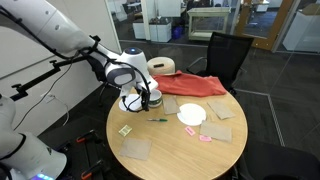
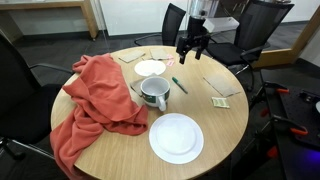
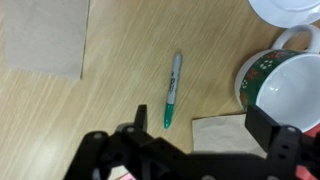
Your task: Put the marker in the mug
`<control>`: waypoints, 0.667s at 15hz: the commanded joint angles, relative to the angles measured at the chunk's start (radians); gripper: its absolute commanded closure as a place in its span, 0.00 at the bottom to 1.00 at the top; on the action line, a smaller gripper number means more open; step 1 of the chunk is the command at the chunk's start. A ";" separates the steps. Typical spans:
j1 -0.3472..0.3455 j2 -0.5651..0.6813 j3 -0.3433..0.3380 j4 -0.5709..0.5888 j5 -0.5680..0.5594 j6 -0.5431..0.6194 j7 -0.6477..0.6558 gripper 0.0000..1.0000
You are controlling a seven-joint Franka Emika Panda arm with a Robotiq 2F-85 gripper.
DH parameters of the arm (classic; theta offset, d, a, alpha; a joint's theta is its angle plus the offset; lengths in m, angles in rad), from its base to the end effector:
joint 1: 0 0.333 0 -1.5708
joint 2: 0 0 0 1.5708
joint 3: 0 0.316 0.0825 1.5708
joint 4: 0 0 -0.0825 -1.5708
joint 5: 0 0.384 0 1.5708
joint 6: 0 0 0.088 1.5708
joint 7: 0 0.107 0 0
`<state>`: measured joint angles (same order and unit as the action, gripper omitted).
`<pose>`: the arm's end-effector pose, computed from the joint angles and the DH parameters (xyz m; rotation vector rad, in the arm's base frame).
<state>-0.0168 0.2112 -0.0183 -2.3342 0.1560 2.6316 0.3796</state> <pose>0.5270 -0.0224 0.2541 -2.9346 0.8233 -0.1092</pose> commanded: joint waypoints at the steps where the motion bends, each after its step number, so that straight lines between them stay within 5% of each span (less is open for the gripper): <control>1: 0.008 0.093 -0.020 0.056 0.038 0.040 0.034 0.00; 10: 0.064 0.264 -0.099 0.070 0.029 0.213 0.121 0.00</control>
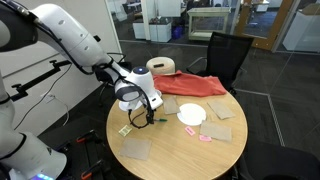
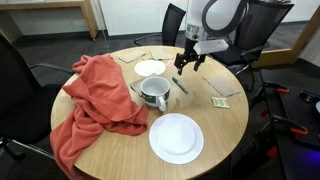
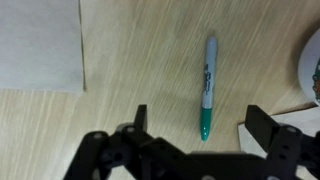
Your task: Put the marker in the mug
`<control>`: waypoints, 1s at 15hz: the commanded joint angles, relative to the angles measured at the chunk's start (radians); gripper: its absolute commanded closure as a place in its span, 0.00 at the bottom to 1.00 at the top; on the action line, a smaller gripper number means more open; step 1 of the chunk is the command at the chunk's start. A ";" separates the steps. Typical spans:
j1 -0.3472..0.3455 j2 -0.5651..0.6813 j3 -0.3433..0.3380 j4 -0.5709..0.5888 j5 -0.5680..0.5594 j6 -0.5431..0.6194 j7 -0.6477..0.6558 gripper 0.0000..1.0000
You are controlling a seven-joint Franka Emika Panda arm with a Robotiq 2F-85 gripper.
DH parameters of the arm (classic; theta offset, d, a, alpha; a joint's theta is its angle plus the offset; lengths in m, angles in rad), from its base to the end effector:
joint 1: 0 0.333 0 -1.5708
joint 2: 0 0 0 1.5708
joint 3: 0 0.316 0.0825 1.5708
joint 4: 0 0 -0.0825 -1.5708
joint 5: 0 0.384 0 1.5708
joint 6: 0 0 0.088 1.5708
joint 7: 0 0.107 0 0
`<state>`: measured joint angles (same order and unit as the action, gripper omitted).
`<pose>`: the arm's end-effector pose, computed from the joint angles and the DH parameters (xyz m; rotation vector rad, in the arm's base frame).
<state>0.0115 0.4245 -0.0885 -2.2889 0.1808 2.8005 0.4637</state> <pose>0.5341 -0.0513 0.1738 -2.9032 1.0580 -0.1288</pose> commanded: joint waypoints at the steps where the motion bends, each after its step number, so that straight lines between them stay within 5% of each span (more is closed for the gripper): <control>1: 0.041 0.066 -0.033 0.030 0.007 0.055 0.039 0.00; 15: 0.155 0.191 -0.132 0.214 -0.022 -0.041 0.112 0.00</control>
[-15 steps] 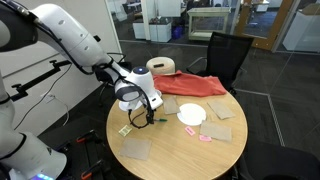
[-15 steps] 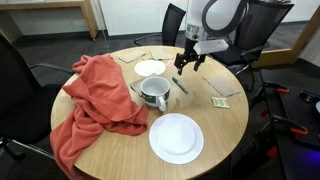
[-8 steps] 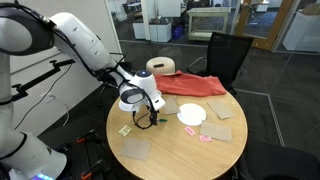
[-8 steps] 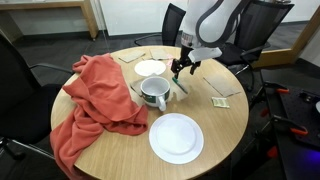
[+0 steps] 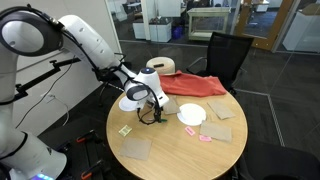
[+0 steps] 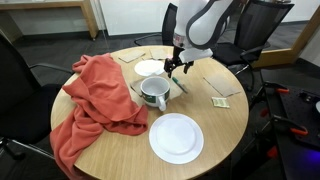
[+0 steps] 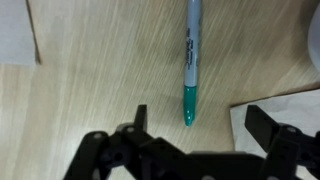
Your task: Put the marker in the mug
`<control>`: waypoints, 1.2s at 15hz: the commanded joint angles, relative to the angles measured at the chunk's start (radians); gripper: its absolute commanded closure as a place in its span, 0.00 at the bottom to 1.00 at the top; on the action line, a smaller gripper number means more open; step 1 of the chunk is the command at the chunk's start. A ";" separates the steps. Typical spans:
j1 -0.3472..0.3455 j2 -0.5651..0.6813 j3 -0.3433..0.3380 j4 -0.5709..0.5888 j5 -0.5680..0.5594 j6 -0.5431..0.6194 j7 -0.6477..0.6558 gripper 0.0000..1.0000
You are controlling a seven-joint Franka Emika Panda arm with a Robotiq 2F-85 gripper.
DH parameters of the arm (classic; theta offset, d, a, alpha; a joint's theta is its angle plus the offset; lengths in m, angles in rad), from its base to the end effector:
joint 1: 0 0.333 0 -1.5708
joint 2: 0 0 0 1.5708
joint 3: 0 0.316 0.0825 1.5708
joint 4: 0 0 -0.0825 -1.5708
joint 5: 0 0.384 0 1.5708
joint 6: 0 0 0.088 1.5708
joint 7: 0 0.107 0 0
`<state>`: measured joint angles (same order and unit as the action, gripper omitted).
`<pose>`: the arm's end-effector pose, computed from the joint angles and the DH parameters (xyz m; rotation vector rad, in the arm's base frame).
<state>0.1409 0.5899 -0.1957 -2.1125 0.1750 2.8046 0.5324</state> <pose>0.5810 -0.0416 0.1466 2.9306 -1.0872 0.1968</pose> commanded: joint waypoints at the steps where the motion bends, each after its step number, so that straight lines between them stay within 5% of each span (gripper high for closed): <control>1: 0.026 0.031 -0.025 0.045 -0.016 -0.053 0.046 0.00; 6: 0.032 0.060 -0.029 0.088 -0.021 -0.092 0.050 0.02; 7: 0.032 0.064 -0.029 0.097 -0.022 -0.098 0.050 0.23; 9: 0.032 0.073 -0.029 0.113 -0.024 -0.114 0.052 0.31; 18: 0.017 0.103 -0.019 0.143 -0.017 -0.145 0.048 0.99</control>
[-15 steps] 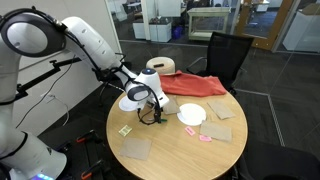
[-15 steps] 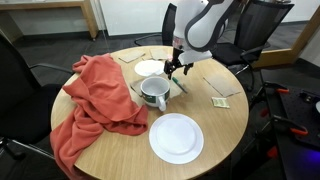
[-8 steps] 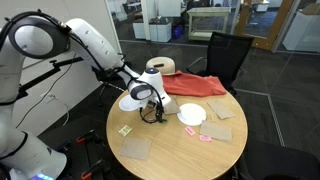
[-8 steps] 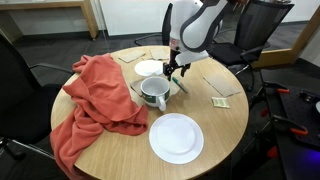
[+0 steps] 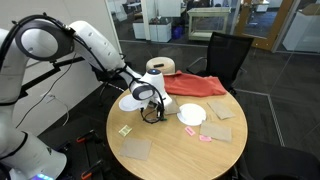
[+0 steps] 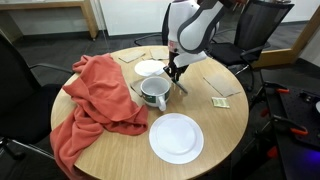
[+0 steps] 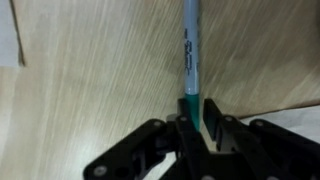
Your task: Put the marker in the mug
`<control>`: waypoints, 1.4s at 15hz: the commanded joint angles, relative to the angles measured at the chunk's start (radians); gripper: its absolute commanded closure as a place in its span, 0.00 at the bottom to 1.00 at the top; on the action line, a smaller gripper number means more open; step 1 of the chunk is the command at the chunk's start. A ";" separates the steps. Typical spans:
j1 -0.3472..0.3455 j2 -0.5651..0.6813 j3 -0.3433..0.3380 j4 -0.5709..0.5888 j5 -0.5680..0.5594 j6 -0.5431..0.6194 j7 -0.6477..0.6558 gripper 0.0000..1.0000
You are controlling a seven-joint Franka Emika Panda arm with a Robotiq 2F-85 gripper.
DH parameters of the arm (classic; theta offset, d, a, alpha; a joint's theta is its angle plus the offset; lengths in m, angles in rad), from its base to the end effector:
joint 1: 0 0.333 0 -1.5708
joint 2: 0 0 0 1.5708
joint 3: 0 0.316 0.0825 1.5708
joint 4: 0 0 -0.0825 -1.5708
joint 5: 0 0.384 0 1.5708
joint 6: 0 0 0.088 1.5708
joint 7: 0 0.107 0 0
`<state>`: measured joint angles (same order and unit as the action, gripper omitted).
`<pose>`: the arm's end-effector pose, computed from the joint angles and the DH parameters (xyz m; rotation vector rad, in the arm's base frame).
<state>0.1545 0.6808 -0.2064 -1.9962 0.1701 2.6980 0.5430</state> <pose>0.6006 -0.0370 0.1237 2.9118 -1.0628 0.0835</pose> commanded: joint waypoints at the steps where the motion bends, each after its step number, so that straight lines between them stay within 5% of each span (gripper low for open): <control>1: 0.003 0.013 -0.008 0.026 -0.012 -0.039 0.037 1.00; 6: 0.016 -0.020 -0.022 -0.002 -0.022 -0.028 0.043 0.96; 11: 0.018 -0.191 -0.026 -0.129 -0.040 0.029 0.004 0.96; 16: 0.053 -0.392 -0.057 -0.230 -0.197 0.037 0.012 0.96; 21: 0.032 -0.548 0.014 -0.274 -0.335 -0.007 -0.032 0.96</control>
<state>0.1942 0.2390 -0.2303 -2.2122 -0.1064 2.7170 0.5367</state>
